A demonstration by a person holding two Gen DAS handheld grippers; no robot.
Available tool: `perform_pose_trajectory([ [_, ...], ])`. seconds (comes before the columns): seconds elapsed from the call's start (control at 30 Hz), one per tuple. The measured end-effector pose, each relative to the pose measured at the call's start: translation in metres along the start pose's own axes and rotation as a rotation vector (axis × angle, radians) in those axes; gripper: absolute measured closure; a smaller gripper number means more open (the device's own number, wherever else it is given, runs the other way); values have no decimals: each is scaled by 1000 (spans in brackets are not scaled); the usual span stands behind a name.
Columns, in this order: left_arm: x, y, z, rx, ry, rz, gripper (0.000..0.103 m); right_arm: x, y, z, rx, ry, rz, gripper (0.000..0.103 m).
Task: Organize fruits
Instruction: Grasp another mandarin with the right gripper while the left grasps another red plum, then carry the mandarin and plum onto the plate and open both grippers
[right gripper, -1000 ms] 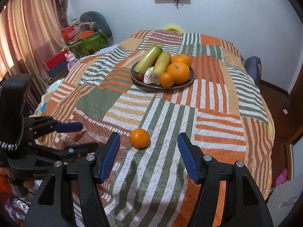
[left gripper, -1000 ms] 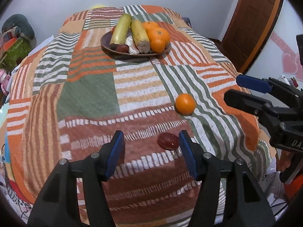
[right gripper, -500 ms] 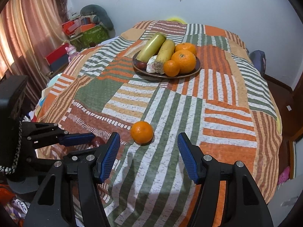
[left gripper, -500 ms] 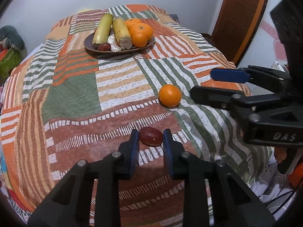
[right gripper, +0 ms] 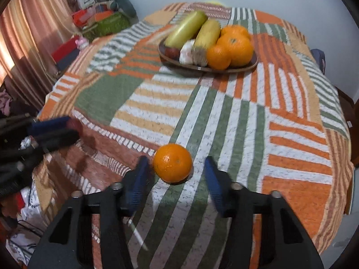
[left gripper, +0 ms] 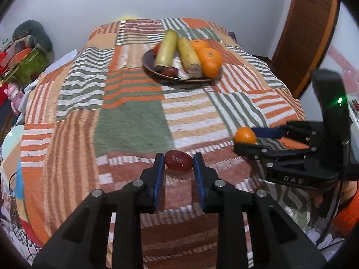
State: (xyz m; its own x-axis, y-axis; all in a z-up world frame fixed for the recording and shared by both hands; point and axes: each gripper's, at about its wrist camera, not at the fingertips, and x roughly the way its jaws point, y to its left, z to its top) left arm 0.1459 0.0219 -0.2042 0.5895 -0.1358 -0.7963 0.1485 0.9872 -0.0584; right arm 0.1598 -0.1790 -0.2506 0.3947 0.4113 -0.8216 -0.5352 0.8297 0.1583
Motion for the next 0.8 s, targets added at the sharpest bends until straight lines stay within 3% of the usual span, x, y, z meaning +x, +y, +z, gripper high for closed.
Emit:
perform_pose_trajectory([
  [0.1, 0, 8, 3, -11, -8, 12, 77, 0, 0, -1, 6, -5, 17, 71],
  [0.37, 0, 17, 20, -28, -35, 16, 77, -21, -2, 14, -7, -74, 14, 71],
  [0.8, 8, 26, 73, -29, -111, 18, 77, -46, -25, 68, 11, -217, -30, 71],
])
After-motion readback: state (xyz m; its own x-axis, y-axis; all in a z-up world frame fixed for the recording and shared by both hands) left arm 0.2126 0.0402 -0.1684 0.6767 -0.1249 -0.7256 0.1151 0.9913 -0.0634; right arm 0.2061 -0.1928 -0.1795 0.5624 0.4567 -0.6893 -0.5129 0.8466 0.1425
